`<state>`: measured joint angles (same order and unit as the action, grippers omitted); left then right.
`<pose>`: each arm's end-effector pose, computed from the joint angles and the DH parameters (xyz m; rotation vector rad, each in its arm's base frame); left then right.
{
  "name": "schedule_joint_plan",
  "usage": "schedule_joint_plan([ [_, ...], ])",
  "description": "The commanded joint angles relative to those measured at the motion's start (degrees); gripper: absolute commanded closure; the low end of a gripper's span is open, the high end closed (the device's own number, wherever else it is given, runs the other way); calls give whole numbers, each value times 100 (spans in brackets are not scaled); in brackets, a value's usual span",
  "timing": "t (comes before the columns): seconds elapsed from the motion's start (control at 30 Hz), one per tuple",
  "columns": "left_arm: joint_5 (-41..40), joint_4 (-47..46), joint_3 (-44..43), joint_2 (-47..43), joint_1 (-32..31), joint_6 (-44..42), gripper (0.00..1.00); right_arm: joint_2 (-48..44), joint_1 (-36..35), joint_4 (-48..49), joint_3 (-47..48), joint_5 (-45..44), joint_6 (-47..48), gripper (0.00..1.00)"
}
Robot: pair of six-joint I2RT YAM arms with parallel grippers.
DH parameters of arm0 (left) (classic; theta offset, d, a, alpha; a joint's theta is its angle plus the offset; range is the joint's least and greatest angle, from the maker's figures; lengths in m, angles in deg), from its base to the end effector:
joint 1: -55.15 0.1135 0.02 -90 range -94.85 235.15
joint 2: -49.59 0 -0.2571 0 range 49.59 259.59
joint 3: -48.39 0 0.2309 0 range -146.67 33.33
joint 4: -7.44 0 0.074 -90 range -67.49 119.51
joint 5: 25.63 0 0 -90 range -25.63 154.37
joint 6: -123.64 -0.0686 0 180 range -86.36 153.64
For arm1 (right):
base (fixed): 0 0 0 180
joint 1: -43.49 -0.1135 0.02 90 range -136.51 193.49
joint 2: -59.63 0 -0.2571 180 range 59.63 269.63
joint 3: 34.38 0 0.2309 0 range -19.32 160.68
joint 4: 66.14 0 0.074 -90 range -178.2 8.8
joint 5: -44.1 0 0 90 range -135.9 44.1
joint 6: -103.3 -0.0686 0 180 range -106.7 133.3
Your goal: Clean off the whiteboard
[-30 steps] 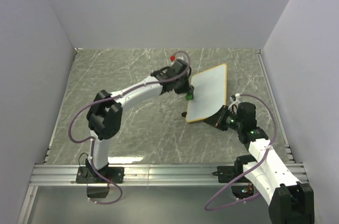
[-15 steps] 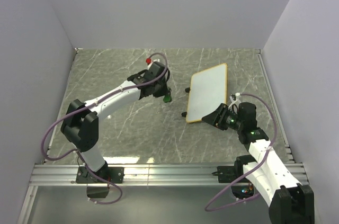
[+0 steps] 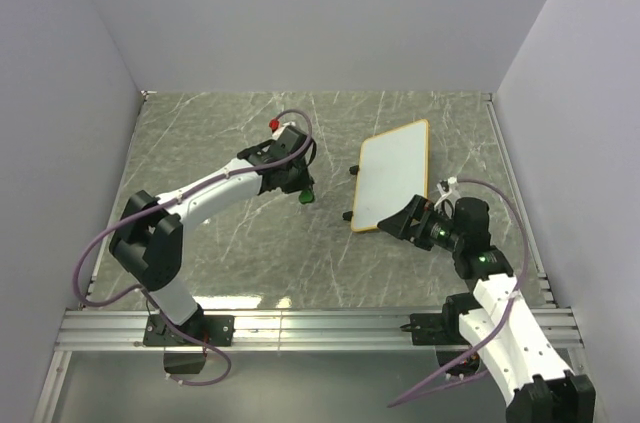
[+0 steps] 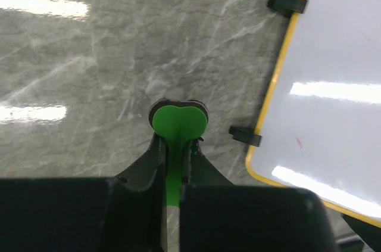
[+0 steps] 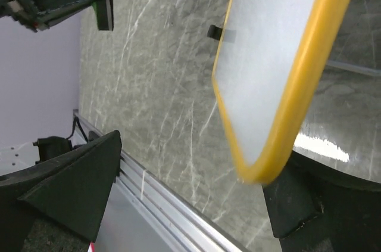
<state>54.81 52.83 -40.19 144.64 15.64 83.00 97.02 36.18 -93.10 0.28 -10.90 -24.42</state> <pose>0.2846 -0.2200 0.2322 -0.2884 2.5001 -0.4586 0.1532 0.0593 0.1941 0.1833 2.1712 1.1011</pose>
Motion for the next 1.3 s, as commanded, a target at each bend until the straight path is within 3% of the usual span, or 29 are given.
schedule_joint_plan([
  [0.0, -467, 262, 39, -13, 13, -32, 99, -363, -34, -689, 649, -64, 291, 0],
  [0.03, -572, 489, 4, 144, 13, -23, 97, -416, -34, -873, 755, -133, 378, 0],
  [0.13, -985, 711, 12, 426, 13, -23, 70, -644, -42, -1603, 1142, -230, 432, 0],
  [0.17, -1056, 711, 30, 488, 13, -58, 51, -784, -42, -1918, 1230, -257, 405, 0],
  [0.2, -1074, 703, 56, 532, 13, -58, 43, -873, -34, -2095, 1457, -301, 397, 0],
  [0.27, -1118, 685, 144, 664, 13, -50, 32, -1083, -34, -2647, 1748, -572, 423, 0],
  [0.4, -987, 624, 241, 892, 13, 3, 19, -1216, -42, -3467, 2635, -854, 581, 0],
  [0.5, -881, 615, 241, 972, 13, 73, 2, -1365, -34, -3749, 2865, -846, 546, 0],
  [0.8, -784, 879, -426, 709, -75, 12, 0, -1304, -34, -4496, 3725, -1206, 1047, 0],
  [1.13, -661, 659, -883, -1101, -127, -383, 1, -1813, -34, -4277, 3877, -1927, 765, 0],
  [1.27, -731, 1385, -1638, -1401, -119, -700, 1, -1867, -42, -4399, 4008, -2392, 669, 0],
])
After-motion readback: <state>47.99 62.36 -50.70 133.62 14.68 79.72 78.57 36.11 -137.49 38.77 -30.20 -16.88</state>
